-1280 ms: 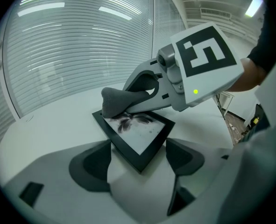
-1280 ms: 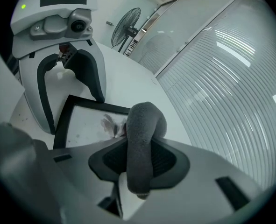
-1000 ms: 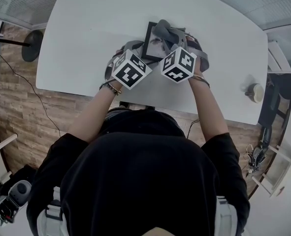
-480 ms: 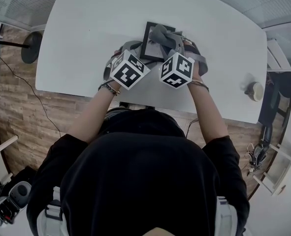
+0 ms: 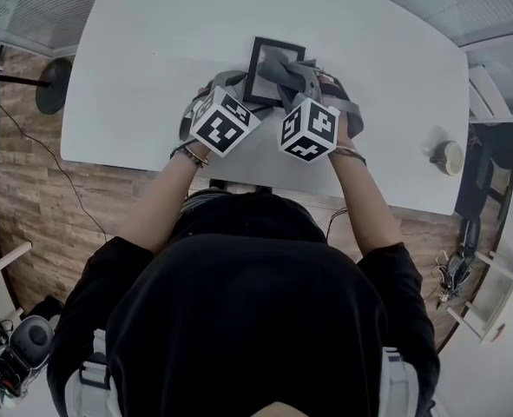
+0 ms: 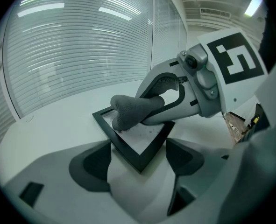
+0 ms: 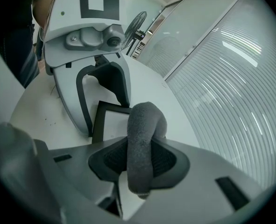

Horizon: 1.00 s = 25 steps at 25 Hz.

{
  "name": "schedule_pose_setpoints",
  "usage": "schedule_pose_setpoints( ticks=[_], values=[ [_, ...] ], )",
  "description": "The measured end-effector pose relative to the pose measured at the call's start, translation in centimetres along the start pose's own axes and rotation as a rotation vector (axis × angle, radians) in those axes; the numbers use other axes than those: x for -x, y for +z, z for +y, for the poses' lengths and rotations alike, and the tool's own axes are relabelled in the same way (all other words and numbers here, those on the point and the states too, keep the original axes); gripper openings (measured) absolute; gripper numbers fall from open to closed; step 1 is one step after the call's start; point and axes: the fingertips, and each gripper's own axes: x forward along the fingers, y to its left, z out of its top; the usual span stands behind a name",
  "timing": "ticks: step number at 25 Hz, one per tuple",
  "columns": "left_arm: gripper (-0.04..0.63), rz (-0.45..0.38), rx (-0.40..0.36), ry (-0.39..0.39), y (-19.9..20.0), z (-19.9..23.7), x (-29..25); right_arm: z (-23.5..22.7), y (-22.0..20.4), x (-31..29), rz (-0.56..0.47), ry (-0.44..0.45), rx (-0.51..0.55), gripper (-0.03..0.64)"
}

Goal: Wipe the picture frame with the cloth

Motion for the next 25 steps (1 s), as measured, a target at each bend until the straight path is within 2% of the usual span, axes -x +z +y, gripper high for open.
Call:
schedule_pose_setpoints(
  ticks=[25],
  values=[
    [0.379,-0.003,-0.001,0.002,0.0,0.2,-0.1,2.9,0.7,2.2,-0.041,0.071,-0.03,0.11]
  ],
)
